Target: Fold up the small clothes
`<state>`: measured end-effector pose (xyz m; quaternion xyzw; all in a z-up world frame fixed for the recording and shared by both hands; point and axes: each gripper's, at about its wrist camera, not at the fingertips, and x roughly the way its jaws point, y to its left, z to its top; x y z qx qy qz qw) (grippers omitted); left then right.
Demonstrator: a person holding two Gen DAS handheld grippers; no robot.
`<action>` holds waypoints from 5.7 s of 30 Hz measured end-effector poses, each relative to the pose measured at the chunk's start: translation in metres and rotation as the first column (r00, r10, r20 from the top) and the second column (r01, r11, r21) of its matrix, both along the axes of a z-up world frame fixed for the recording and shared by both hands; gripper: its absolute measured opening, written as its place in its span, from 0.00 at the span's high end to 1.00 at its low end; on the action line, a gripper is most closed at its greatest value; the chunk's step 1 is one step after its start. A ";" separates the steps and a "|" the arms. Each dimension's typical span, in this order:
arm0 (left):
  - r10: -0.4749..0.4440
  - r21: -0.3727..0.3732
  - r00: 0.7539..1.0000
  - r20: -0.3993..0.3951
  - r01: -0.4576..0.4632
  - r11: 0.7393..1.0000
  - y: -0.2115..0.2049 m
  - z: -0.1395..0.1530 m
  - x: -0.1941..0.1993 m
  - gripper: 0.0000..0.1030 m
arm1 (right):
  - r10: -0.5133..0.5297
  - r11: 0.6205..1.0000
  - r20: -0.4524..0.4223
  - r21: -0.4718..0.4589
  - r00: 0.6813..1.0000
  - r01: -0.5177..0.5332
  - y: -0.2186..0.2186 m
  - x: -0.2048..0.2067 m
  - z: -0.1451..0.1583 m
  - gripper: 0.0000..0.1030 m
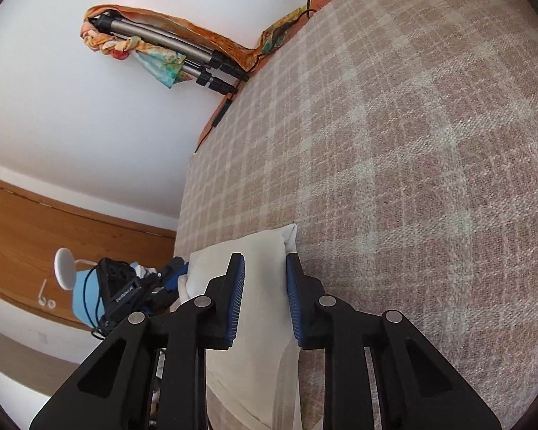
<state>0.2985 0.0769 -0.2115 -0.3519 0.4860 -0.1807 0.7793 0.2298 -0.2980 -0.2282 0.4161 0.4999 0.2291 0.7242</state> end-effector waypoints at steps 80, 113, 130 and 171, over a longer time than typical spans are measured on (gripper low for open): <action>-0.055 0.121 0.998 -0.029 0.058 0.991 -0.028 0.011 -0.083 0.68 | 0.129 0.985 -0.047 -0.109 0.991 -0.134 0.029 -0.033 0.013 0.66; -0.348 0.388 0.898 0.269 0.230 0.893 -0.163 0.107 -0.121 0.92 | 0.162 0.864 0.170 -0.500 0.972 -0.056 0.034 -0.071 0.119 0.93; -0.316 0.356 0.946 0.073 0.271 0.894 -0.191 0.047 -0.101 0.73 | 0.077 0.827 0.104 -0.562 0.992 -0.005 -0.040 -0.071 0.099 0.93; -0.380 0.221 0.894 0.237 0.331 0.917 -0.292 0.109 -0.060 0.94 | 0.017 0.802 0.206 -0.587 0.978 0.109 -0.111 -0.081 0.155 0.93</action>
